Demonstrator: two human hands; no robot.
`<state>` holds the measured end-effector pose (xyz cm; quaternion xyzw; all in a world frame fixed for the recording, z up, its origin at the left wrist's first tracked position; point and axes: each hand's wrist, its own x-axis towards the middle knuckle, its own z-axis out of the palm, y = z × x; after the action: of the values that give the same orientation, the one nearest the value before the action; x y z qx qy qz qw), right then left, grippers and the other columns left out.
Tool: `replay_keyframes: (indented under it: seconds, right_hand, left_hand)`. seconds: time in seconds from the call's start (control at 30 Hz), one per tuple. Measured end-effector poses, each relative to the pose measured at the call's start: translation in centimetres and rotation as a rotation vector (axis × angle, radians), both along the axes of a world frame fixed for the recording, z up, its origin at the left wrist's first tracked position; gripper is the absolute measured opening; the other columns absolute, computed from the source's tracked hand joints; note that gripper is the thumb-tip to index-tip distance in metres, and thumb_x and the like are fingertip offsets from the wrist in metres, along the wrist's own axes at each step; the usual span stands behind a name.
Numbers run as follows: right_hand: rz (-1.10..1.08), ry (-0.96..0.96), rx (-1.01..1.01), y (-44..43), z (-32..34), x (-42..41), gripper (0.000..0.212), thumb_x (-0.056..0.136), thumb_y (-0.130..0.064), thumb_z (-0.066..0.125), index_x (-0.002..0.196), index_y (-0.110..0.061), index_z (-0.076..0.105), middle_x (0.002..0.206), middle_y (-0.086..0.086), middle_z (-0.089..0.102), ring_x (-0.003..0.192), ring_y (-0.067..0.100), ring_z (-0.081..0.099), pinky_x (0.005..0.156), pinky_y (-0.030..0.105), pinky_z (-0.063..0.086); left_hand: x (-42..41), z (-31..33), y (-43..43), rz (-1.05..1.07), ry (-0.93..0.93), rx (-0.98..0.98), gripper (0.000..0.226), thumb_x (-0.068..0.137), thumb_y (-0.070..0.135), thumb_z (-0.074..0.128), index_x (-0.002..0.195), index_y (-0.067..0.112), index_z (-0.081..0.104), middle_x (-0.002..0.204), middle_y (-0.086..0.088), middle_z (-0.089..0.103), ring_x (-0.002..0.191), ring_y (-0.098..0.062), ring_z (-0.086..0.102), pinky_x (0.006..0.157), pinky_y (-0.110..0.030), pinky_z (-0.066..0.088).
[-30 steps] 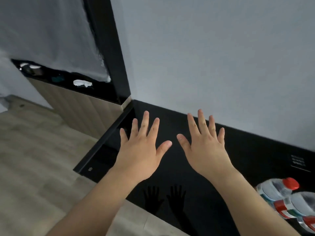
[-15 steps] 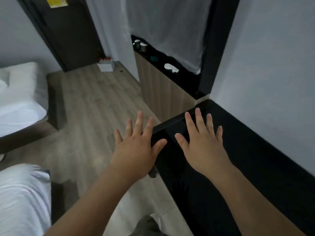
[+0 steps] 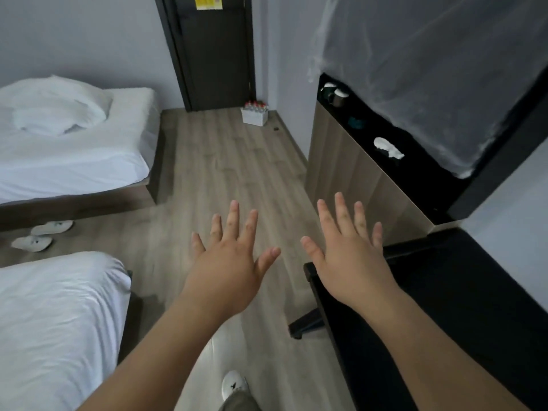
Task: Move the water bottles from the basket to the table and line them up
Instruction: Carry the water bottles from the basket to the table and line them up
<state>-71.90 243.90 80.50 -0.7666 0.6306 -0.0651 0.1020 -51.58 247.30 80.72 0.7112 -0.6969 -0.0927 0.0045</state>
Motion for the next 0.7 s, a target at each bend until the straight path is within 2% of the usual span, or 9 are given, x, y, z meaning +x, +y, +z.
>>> replay_keyframes:
  seconds: [0.37,0.7]
  right_hand:
    - [-0.01,0.009,0.031,-13.0,-0.1,14.5,0.075,0.101,-0.067,0.014,0.161,-0.034,-0.017,0.168,-0.003,-0.029,0.154,0.026,-0.028,0.124,0.059,-0.01]
    - [0.01,0.002,0.067,-24.8,-2.1,23.0,0.075,0.102,-0.068,0.015,0.162,-0.035,-0.017,0.167,-0.004,-0.03,0.154,0.027,-0.029,0.124,0.059,-0.011]
  left_hand:
    - [14.4,0.6,-13.4,-0.037,0.008,0.004,0.086,0.089,0.076,0.002,0.16,0.032,-0.015,0.167,-0.002,-0.028,0.157,-0.031,-0.011,0.125,-0.06,0.008]
    - [21.9,-1.4,-25.4,-0.048,0.051,0.025,0.087,0.087,0.078,0.002,0.16,0.034,-0.015,0.167,0.0,-0.027,0.157,-0.03,-0.011,0.124,-0.059,0.006]
